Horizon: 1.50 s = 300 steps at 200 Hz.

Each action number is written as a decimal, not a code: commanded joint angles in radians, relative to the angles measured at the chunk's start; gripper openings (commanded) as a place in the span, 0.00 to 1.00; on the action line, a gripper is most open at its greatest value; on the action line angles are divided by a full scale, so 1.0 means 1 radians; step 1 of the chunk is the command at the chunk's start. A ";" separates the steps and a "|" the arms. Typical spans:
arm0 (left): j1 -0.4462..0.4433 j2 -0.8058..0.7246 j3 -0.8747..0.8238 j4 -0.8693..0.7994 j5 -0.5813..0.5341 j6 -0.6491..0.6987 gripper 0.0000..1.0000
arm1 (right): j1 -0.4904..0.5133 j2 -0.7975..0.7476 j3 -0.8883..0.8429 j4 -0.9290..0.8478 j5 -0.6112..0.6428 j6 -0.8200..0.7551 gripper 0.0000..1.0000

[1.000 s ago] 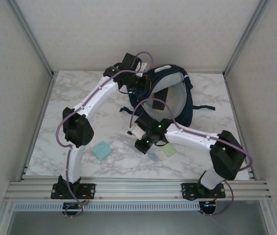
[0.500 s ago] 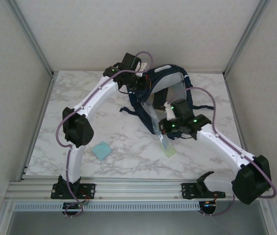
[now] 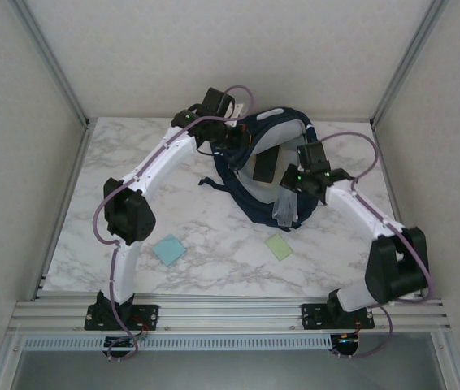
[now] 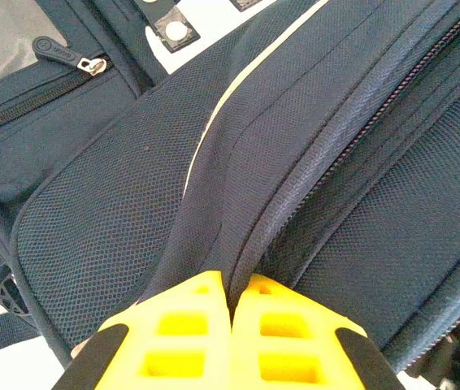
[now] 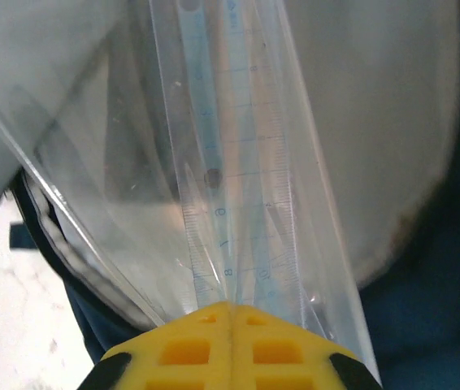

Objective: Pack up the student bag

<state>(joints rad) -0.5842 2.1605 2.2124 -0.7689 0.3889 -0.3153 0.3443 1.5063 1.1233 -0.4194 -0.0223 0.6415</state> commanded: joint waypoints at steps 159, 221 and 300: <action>0.015 -0.117 -0.036 0.079 0.037 -0.067 0.00 | -0.005 -0.128 -0.124 0.055 0.047 -0.004 0.46; -0.018 -0.143 -0.036 0.059 0.031 -0.057 0.00 | -0.040 0.075 -0.144 0.285 0.054 0.018 0.46; -0.028 -0.150 -0.030 0.050 0.024 -0.059 0.00 | -0.067 0.239 -0.122 0.542 -0.168 0.103 0.23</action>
<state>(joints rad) -0.6071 2.1033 2.1609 -0.7406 0.4065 -0.3454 0.2855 1.7454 1.0191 -0.0433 -0.0837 0.7017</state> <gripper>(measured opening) 0.038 0.382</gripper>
